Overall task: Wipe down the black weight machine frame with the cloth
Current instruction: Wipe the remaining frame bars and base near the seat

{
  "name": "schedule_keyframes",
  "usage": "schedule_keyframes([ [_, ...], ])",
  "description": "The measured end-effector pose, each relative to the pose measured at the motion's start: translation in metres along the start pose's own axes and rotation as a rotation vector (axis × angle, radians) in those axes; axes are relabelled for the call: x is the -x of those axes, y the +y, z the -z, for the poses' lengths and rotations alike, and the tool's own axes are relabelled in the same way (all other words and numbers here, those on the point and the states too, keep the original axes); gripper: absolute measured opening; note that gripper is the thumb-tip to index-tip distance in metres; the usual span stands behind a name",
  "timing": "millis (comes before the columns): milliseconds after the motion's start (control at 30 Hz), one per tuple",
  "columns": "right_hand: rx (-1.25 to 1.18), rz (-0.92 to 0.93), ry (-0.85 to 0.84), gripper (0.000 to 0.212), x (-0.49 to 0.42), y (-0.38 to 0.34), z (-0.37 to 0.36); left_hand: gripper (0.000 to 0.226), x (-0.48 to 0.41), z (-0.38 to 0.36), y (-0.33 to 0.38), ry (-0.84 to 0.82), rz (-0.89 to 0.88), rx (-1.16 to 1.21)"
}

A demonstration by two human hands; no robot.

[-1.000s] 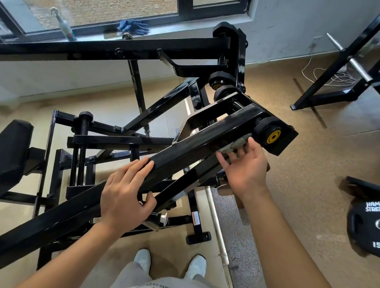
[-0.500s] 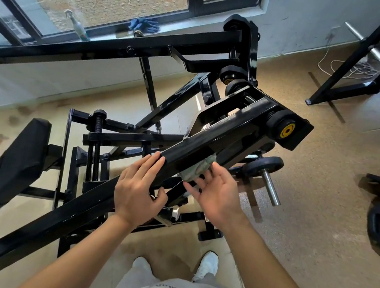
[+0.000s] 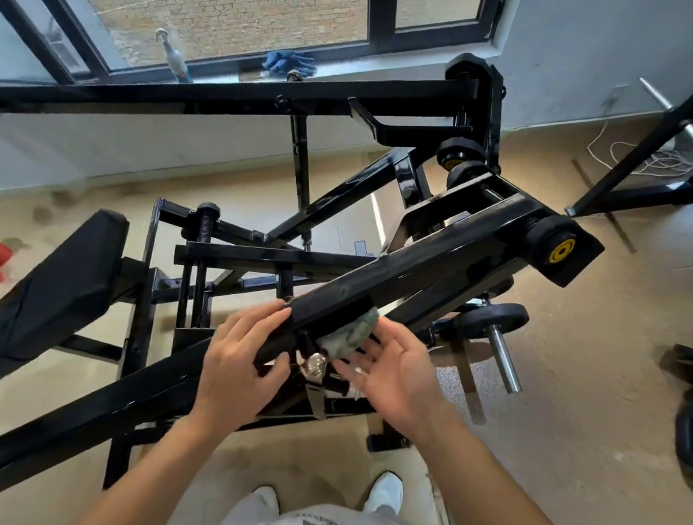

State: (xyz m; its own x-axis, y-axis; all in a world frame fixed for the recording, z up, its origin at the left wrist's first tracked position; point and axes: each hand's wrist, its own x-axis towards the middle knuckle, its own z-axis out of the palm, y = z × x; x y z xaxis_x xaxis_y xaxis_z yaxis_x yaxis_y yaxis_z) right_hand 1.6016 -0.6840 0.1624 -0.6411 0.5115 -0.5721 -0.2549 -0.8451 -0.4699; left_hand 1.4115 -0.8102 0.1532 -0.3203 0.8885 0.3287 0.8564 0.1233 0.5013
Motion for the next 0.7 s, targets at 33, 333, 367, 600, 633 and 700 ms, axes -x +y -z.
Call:
schedule_keyframes([
  [33,-0.013,0.015,0.018,0.046,-0.001,-0.003,-0.001,0.054,0.009,0.006,-0.009,0.015,0.042,-0.025],
  [333,0.176,0.313,0.284,0.025,0.001,0.017,-0.027,0.051,0.038,0.029,-0.043,-0.010,0.149,-0.084],
  [367,0.274,0.345,0.320,0.027,0.000,0.027,-0.033,0.050,0.037,0.030,-0.044,-0.009,0.159,-0.064],
  [600,0.912,0.644,0.389,0.029,-0.006,0.069,-0.051,0.058,0.047,0.034,-0.056,-0.095,0.077,-0.084],
  [633,0.986,0.677,0.370,0.029,-0.005,0.072,-0.052,0.058,0.046,0.034,-0.056,-0.098,0.076,-0.080],
  [700,1.219,0.745,0.336,0.033,-0.006,0.077,-0.052,0.059,0.046,0.035,-0.057,-0.107,0.069,-0.071],
])
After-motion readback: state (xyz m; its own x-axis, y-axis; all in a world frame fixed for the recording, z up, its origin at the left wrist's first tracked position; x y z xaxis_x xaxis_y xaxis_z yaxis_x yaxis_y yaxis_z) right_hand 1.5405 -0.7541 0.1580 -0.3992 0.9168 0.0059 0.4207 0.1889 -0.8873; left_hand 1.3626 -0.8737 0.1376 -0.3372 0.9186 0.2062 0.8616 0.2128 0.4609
